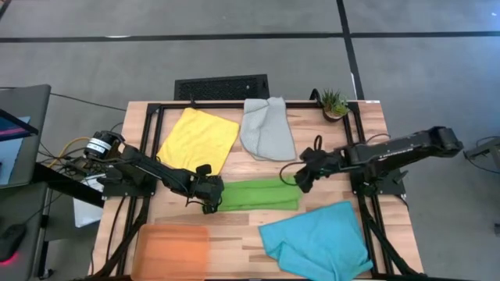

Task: Fold microfiber towels
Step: Fold the green towel

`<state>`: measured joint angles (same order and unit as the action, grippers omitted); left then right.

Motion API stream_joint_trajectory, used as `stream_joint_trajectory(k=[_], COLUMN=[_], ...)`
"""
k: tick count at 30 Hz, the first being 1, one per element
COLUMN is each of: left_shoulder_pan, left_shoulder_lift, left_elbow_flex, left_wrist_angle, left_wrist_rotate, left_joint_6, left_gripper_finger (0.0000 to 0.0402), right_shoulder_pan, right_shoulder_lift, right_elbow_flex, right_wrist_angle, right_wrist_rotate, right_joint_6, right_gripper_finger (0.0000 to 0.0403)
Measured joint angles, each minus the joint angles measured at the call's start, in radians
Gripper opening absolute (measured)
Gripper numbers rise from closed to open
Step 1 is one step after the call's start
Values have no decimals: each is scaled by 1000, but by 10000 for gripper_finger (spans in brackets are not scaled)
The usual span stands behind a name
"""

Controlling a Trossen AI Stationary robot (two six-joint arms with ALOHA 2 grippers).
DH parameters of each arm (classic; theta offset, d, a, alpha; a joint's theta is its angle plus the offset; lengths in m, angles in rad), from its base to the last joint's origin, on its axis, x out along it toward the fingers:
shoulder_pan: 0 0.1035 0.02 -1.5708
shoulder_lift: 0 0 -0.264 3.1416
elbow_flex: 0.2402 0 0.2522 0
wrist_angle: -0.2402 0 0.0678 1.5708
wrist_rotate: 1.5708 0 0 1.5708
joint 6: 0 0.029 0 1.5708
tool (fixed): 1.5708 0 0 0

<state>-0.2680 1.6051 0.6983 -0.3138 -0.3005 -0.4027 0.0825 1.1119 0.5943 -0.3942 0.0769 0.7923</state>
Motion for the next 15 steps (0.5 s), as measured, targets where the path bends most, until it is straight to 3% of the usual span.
stream_joint_trajectory(k=[15], left_shoulder_pan=[0], left_shoulder_lift=[0], left_elbow_flex=[-1], left_wrist_angle=[14], left_wrist_rotate=[5], left_joint_6=[-6], left_gripper_finger=[150], right_shoulder_pan=[-130], right_shoulder_lift=[168], right_elbow_flex=[-9], right_wrist_angle=[17], right_wrist_rotate=[-126], right_joint_6=[83], right_gripper_finger=[127])
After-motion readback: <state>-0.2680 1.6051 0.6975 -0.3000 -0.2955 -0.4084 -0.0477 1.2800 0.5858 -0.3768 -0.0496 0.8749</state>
